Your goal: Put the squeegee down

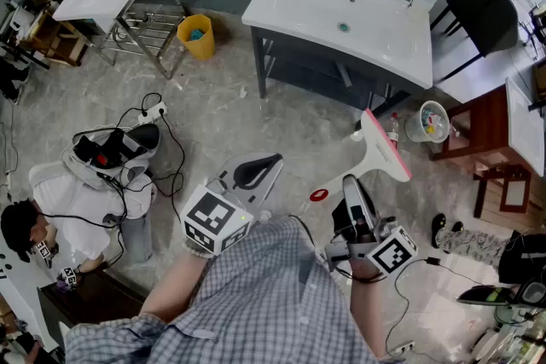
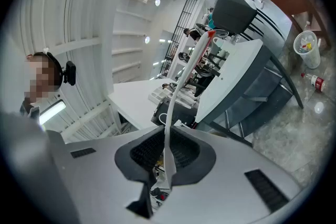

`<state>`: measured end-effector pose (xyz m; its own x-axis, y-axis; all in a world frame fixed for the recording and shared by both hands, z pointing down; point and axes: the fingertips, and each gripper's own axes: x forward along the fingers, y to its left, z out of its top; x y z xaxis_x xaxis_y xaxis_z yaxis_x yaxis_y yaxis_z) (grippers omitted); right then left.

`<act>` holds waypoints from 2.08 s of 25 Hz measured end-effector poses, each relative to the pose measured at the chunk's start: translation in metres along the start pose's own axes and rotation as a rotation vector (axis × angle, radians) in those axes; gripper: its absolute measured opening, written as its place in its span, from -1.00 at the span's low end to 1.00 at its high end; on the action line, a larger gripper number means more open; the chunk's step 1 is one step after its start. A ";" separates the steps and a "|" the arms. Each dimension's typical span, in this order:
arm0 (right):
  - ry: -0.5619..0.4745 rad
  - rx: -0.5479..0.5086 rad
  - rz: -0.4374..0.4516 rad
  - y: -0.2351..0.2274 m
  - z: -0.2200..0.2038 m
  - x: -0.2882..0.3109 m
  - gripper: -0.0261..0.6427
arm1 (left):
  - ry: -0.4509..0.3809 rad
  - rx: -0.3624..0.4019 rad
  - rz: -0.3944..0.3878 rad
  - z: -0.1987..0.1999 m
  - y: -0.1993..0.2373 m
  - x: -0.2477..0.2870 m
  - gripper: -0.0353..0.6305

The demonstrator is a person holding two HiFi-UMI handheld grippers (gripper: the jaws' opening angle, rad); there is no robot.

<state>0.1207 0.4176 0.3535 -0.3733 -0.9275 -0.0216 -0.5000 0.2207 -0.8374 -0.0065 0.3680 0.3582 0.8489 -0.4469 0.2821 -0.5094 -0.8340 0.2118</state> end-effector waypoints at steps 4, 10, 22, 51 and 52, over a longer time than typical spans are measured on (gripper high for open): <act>0.000 -0.002 -0.003 -0.001 0.000 -0.001 -0.83 | -0.004 -0.002 -0.001 0.001 0.000 0.001 -0.88; -0.002 0.001 -0.009 -0.001 -0.001 -0.001 -0.83 | 0.007 0.021 -0.017 0.001 -0.004 0.003 -0.88; -0.020 -0.011 -0.046 0.005 -0.008 -0.005 -0.83 | 0.003 0.037 -0.040 0.002 -0.003 -0.006 -0.88; -0.072 -0.040 -0.107 0.015 -0.038 -0.017 -0.83 | -0.025 0.065 -0.079 -0.004 0.005 -0.032 -0.88; -0.069 -0.038 -0.107 0.013 -0.036 -0.016 -0.83 | -0.023 0.071 -0.077 -0.004 0.006 -0.029 -0.88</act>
<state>0.0921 0.4467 0.3631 -0.2622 -0.9646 0.0287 -0.5642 0.1291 -0.8155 -0.0344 0.3775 0.3545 0.8886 -0.3871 0.2461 -0.4319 -0.8868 0.1646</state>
